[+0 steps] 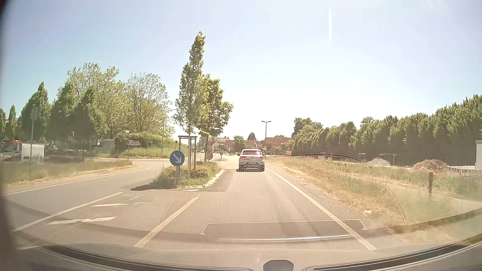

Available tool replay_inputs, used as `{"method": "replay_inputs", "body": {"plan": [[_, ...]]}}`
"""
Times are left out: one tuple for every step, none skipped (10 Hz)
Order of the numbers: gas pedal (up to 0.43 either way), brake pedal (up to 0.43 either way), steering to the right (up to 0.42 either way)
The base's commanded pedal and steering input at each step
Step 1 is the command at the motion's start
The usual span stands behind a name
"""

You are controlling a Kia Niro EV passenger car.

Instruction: Follow the waypoints while adhering to traffic rules and regulations

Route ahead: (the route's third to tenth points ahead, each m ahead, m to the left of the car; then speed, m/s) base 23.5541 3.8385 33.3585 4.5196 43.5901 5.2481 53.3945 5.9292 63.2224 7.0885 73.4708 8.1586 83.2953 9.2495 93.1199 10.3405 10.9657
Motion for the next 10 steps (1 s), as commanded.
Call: {"method": "replay_inputs", "body": {"plan": [[0.0, 0.03, -0.005], [0.0, 0.03, -0.005], [0.0, 0.03, -0.005], [0.0, 0.03, -0.006], [0.0, 0.03, -0.006], [0.0, 0.03, -0.006], [0.0, 0.03, -0.006], [0.0, 0.03, -0.006], [0.0, 0.03, -0.007], [0.0, 0.037, -0.008]]}}
